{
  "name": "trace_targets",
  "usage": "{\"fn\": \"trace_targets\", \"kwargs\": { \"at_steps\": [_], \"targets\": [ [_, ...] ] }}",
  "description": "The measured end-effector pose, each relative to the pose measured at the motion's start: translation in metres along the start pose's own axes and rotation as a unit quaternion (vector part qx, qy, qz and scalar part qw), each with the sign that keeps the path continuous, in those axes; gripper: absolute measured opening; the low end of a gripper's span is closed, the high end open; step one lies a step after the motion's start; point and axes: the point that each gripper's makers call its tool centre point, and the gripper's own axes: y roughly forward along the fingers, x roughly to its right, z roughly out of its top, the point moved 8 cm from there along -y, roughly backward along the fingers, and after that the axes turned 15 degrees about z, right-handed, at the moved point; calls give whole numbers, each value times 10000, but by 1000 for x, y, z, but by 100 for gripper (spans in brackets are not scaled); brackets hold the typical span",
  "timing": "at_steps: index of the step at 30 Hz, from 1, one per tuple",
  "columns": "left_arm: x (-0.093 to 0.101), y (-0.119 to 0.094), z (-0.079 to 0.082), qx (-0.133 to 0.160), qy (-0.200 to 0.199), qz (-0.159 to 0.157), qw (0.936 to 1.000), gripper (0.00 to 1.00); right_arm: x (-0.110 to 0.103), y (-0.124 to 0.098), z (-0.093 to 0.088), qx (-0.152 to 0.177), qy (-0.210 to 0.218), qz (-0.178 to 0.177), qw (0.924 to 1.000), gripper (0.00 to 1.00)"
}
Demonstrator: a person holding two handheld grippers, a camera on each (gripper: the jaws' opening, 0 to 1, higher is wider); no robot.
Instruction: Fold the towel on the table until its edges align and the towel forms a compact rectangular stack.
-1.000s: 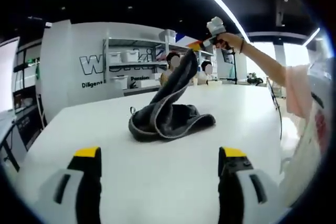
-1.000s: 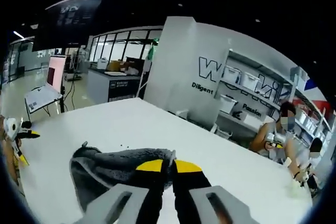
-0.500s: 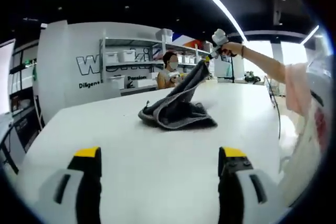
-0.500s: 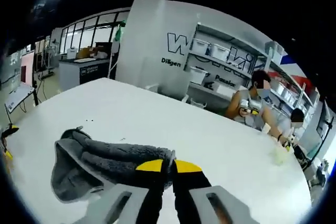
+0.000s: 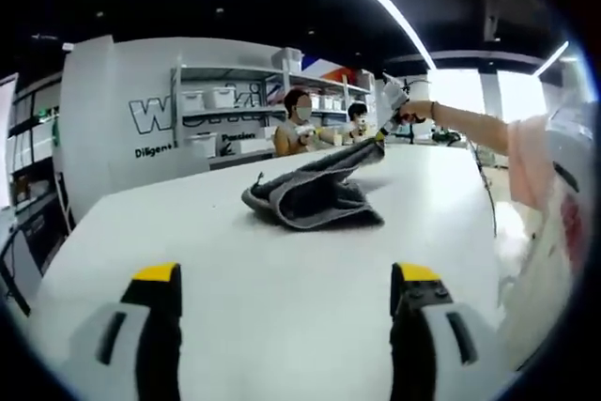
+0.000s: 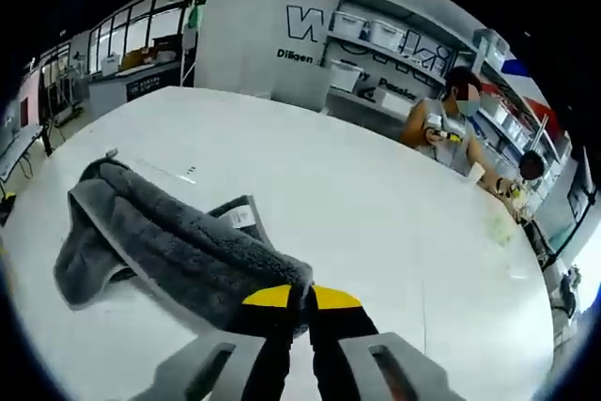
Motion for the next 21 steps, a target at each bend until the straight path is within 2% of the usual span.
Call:
{"fn": "trace_targets", "kwargs": {
  "at_steps": [8, 14, 21],
  "targets": [
    [6, 1, -1, -26, -63, -77, 9999, 97, 10, 24, -36, -406, 170, -103, 9990, 6],
    [11, 0, -1, -62, -29, -128, 9999, 97, 10, 42, -55, -688, 138, -56, 9975, 6],
    [14, 0, -1, -88, 16, -152, 9998, 97, 6, 55, -64, -815, 110, 41, 9966, 6]
  ]
}}
